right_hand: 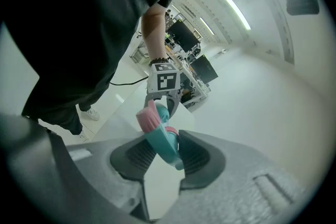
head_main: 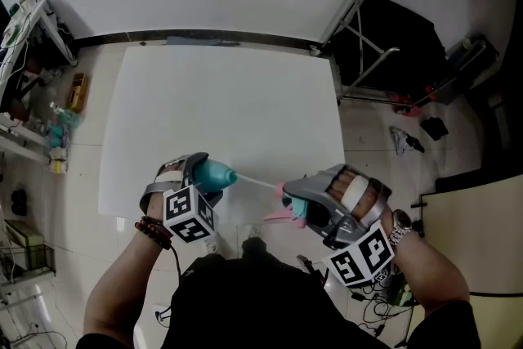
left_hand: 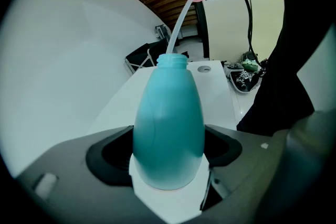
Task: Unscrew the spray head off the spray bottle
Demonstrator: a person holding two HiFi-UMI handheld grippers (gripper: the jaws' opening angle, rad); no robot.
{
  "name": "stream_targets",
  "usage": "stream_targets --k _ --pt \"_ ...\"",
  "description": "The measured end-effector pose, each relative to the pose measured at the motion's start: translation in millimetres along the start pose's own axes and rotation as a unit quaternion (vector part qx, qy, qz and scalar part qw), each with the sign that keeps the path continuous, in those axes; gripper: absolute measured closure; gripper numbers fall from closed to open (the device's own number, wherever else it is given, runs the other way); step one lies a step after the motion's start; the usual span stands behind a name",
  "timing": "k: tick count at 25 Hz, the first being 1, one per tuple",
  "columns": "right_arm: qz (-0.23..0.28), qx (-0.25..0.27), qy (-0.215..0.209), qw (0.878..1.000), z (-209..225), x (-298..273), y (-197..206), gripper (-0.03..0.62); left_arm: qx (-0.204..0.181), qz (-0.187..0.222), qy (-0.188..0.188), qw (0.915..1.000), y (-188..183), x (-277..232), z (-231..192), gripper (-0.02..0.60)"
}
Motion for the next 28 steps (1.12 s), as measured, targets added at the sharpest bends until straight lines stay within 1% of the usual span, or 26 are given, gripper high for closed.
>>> stream_targets --k 5,11,14,18,20,22,24,26,28 --pt "0.012 -0.018 0.020 1.000 3.2 8.8 0.0 0.480 0.033 0.005 -0.009 0.9994 5.6 -0.3 -4.8 0.160" --pt "0.011 -0.020 0.021 1.000 4.3 17.4 2.3 0.480 0.033 -0.006 -0.022 0.9992 13.7 0.2 -14.4 0.160" --pt "0.009 -0.024 0.030 0.999 5.5 20.0 3.8 0.480 0.045 -0.009 -0.028 0.9986 18.7 0.9 -19.7 0.160" --pt "0.005 -0.043 0.063 0.997 7.4 18.5 10.9 0.480 0.090 0.006 -0.031 0.9954 21.5 -0.9 -21.5 0.160" --pt "0.006 -0.069 0.083 0.994 9.1 14.9 16.0 0.480 0.121 0.020 -0.033 0.9919 22.3 -2.8 -20.8 0.160" --pt "0.015 -0.112 0.105 0.988 12.1 10.3 22.1 0.480 0.152 0.035 -0.037 0.9871 23.0 -5.0 -20.6 0.160" --pt "0.028 -0.167 0.127 0.977 14.9 6.4 29.2 0.480 0.178 0.050 -0.042 0.9819 23.1 -7.3 -19.5 0.160" --pt "0.041 -0.228 0.146 0.962 15.9 3.5 37.5 0.480 0.199 0.064 -0.047 0.9767 22.8 -9.4 -17.5 0.160" --pt "0.054 -0.289 0.161 0.942 15.8 -0.8 46.5 0.480 0.218 0.079 -0.054 0.9713 22.8 -10.8 -17.6 0.160"
Point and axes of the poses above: the fingertips, and each gripper's own axes: x backward along the fingers, z to its right, y out of its underside, the point moved 8 cm from there along x, backward along the fingers, and after that the axes turned 13 degrees about z, right-handed, at the moved point
